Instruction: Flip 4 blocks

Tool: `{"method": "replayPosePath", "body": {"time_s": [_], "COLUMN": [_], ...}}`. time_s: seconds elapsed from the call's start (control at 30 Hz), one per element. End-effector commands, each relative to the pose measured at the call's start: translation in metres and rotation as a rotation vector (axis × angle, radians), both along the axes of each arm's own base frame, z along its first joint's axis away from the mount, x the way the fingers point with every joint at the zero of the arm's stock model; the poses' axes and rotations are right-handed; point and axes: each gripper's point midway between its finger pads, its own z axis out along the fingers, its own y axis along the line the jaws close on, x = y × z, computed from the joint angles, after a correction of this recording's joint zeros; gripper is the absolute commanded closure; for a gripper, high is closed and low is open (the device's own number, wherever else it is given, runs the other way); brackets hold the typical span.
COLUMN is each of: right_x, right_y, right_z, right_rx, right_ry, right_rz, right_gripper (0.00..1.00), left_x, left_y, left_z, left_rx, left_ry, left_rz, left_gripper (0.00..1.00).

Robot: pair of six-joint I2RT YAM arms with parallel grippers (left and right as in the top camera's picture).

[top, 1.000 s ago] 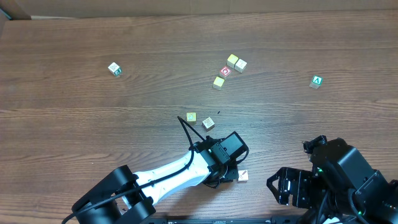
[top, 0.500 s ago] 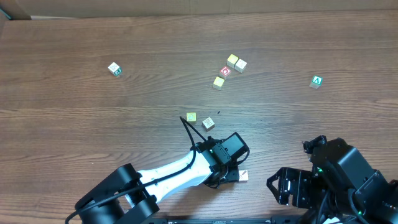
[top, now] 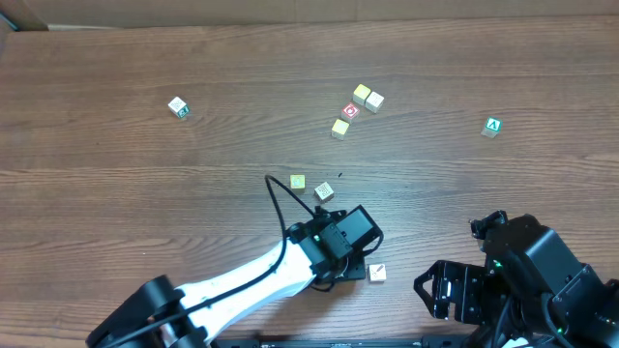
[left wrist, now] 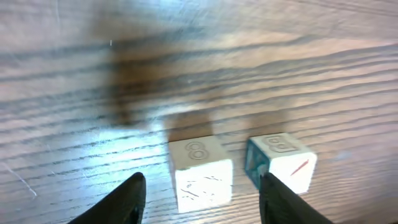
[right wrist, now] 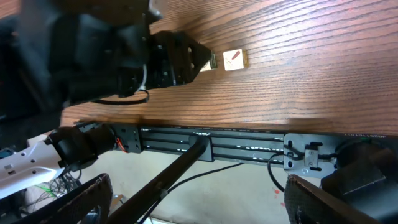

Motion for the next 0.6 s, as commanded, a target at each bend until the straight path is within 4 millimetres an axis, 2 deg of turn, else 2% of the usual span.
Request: {"method": "replayPosePath", "body": {"time_s": [0.0, 0.03, 0.1, 0.13, 0.23, 0.57], "right_x": [0.0, 0.0, 0.0, 0.0, 0.0, 0.0], "right_y": [0.001, 0.001, 0.001, 0.001, 0.001, 0.001], "right_z": [0.008, 0.008, 0.008, 0.008, 0.008, 0.008], "right_rx": [0.02, 0.02, 0.02, 0.02, 0.018, 0.019], "right_ry": [-0.026, -0.026, -0.026, -0.026, -0.029, -0.029], "right_rz": [0.01, 0.01, 0.01, 0.01, 0.017, 0.017], "right_gripper": [0.11, 0.11, 0.1, 0.1, 0.1, 0.09], "left_x": [0.006, 0.005, 0.002, 0.001, 0.0, -0.001], "left_y": [0.004, 0.006, 0.012, 0.016, 0.036, 0.039], "left_z": [0.007, 0.006, 0.004, 0.003, -0.001, -0.008], "left_rx": [0.013, 0.02, 0.044, 0.061, 0.152, 0.184], "left_ry": [-0.06, -0.055, -0.046, -0.04, -0.04, -0.038], "left_rz": [-0.038, -0.038, -0.035, -0.025, 0.017, -0.033], "left_gripper": [0.49, 0.57, 0.92, 0.96, 0.96, 0.96]}}
